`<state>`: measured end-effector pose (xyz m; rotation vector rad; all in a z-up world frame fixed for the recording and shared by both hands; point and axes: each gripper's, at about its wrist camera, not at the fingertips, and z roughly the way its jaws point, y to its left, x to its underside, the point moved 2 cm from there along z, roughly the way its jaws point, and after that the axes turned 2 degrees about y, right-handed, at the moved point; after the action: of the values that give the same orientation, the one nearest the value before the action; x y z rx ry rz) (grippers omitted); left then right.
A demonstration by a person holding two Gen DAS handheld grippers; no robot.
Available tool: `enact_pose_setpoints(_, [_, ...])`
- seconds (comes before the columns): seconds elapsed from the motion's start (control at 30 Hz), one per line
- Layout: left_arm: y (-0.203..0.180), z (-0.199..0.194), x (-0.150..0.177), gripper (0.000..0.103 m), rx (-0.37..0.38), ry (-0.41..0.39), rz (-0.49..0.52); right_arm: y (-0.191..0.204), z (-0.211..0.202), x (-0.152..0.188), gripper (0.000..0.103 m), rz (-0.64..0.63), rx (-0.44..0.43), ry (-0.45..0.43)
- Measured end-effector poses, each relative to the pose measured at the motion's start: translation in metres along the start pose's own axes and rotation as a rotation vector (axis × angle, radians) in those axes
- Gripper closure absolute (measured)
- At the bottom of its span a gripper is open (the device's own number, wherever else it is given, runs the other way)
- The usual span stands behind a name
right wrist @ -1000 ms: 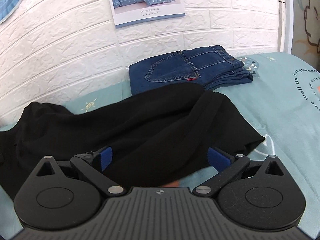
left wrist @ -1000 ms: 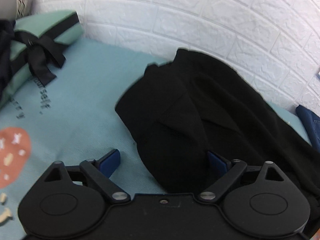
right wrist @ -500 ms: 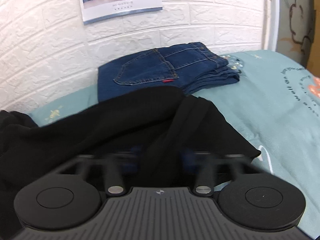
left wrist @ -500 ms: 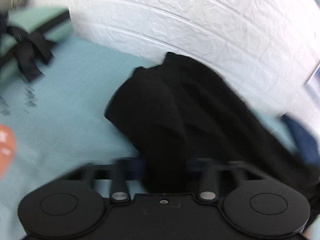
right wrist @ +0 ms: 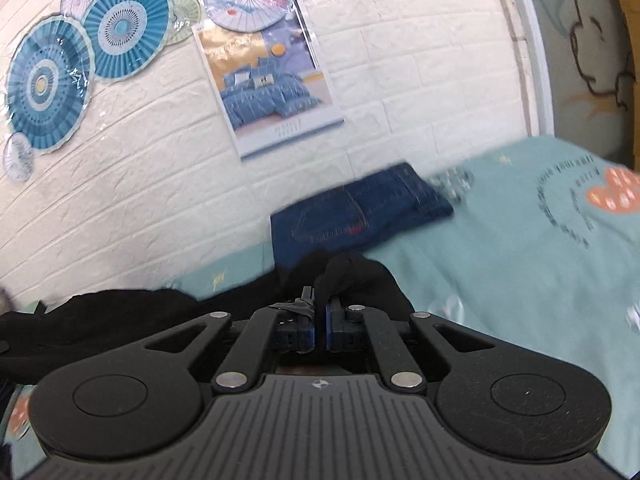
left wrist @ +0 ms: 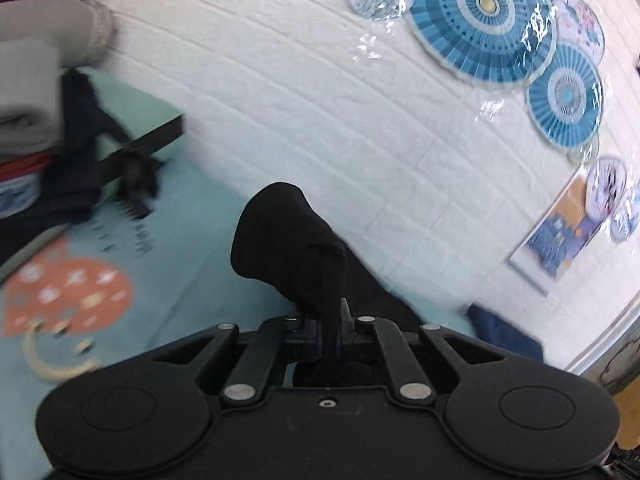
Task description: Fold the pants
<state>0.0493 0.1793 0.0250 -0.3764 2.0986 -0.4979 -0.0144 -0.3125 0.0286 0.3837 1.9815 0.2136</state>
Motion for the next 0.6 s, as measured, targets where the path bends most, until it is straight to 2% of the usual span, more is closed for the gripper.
enact_pose_setpoints(0.03, [0.005,-0.006,0.013,0.028,-0.043,0.020,0.024,-0.004,-0.002,0.013,0.087,0.011,-0.001,0.058])
enact_pose_setpoints(0.07, [0.013,-0.010,0.027,0.012,-0.092,0.040,0.045,-0.007,-0.001,0.028,0.081,0.007,0.005,0.148])
enact_pose_setpoints(0.1, [0.021,-0.011,0.040,0.000,-0.145,0.059,0.056,-0.010,0.007,0.046,0.073,-0.020,0.021,0.244])
enact_pose_setpoints(0.13, [0.029,-0.013,0.053,0.000,-0.190,0.080,0.056,-0.012,0.012,0.062,0.068,-0.036,0.051,0.312])
enact_pose_setpoints(0.2, [0.040,-0.019,0.068,0.000,-0.217,0.094,0.035,-0.019,0.015,0.078,0.064,-0.003,0.088,0.356])
enact_pose_setpoints(0.27, [0.043,-0.025,0.072,0.000,-0.204,0.101,-0.001,-0.022,0.008,0.076,0.064,0.035,0.071,0.309])
enact_pose_setpoints(0.37, [0.039,-0.029,0.067,0.000,-0.207,0.089,0.001,-0.013,0.003,0.062,0.046,-0.011,0.090,0.225])
enact_pose_setpoints(0.43, [0.035,-0.032,0.067,0.000,-0.209,0.077,0.004,-0.005,0.008,0.053,0.018,-0.065,0.117,0.184])
enact_pose_setpoints(0.6, [0.034,-0.029,0.072,0.000,-0.205,0.100,-0.002,0.016,0.036,0.044,0.018,-0.157,0.066,0.155])
